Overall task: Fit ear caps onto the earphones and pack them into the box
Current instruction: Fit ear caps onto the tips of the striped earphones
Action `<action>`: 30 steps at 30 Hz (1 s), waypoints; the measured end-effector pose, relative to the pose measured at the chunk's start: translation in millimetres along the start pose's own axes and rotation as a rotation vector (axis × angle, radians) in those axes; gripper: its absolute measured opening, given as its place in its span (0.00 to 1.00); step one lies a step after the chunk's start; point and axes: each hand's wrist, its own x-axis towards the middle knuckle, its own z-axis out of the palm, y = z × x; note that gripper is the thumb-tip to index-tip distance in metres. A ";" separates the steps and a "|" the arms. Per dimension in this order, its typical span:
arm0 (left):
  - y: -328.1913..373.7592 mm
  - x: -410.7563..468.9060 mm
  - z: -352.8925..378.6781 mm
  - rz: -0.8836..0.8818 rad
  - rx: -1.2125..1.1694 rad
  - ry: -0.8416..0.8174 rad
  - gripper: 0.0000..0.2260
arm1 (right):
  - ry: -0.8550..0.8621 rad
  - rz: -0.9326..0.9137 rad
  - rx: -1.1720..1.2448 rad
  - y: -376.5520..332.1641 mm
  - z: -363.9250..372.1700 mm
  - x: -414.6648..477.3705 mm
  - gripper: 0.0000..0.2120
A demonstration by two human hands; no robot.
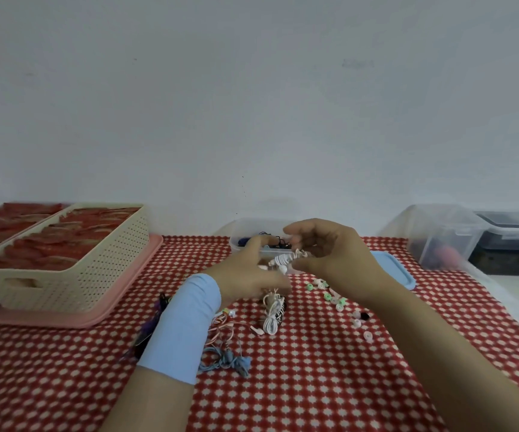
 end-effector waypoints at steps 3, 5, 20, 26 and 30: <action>1.9 1.0 4.9 0.024 0.217 0.037 0.37 | 0.045 -0.021 -0.024 1.0 -2.8 1.8 0.24; 3.4 0.5 0.0 -0.013 0.310 0.038 0.29 | 0.069 -0.013 -0.074 1.7 -7.6 3.5 0.24; 22.4 1.8 24.5 0.194 0.134 0.093 0.17 | 0.006 0.160 0.035 -1.6 -43.8 4.8 0.17; 18.3 4.2 36.0 0.097 0.074 -0.011 0.10 | -0.184 0.340 -0.257 6.2 -56.4 1.0 0.06; 17.0 3.2 48.9 0.080 0.226 -0.161 0.04 | -0.397 0.433 -0.468 6.4 -63.1 -3.2 0.05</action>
